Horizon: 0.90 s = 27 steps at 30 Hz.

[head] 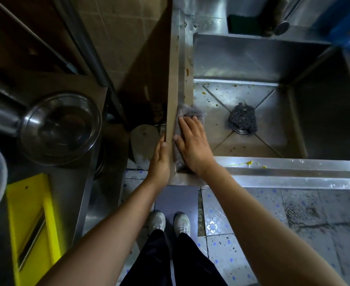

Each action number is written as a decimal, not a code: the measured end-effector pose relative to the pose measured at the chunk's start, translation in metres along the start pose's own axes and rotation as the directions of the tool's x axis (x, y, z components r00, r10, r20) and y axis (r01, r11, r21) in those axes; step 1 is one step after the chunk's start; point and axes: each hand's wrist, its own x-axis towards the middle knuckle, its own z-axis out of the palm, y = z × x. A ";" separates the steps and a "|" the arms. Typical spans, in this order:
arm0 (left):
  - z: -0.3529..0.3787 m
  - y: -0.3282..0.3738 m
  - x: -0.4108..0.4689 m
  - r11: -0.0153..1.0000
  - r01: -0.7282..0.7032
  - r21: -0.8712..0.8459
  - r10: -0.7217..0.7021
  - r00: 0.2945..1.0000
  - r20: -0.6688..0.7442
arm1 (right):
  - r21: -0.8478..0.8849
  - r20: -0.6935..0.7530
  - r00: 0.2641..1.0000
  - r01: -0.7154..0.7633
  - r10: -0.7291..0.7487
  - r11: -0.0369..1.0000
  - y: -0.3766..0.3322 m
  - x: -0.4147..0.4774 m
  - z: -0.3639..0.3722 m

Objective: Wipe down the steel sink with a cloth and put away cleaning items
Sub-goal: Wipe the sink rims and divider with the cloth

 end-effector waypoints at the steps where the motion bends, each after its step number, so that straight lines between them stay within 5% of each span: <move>1: -0.001 -0.002 0.001 1.000 -0.001 0.005 0.001 1.000 0.006 | 0.000 0.006 1.000 -0.010 0.010 1.000 -0.002 -0.008 0.002; 12: 0.000 -0.003 0.003 0.997 -0.009 -0.074 0.010 1.000 0.013 | -0.041 -0.037 0.998 -0.058 0.056 0.997 -0.006 0.009 0.012; 27: -0.004 0.012 0.003 0.984 0.018 0.176 -0.029 0.998 0.058 | 0.010 -0.097 0.993 -0.063 0.063 0.998 -0.014 0.001 0.008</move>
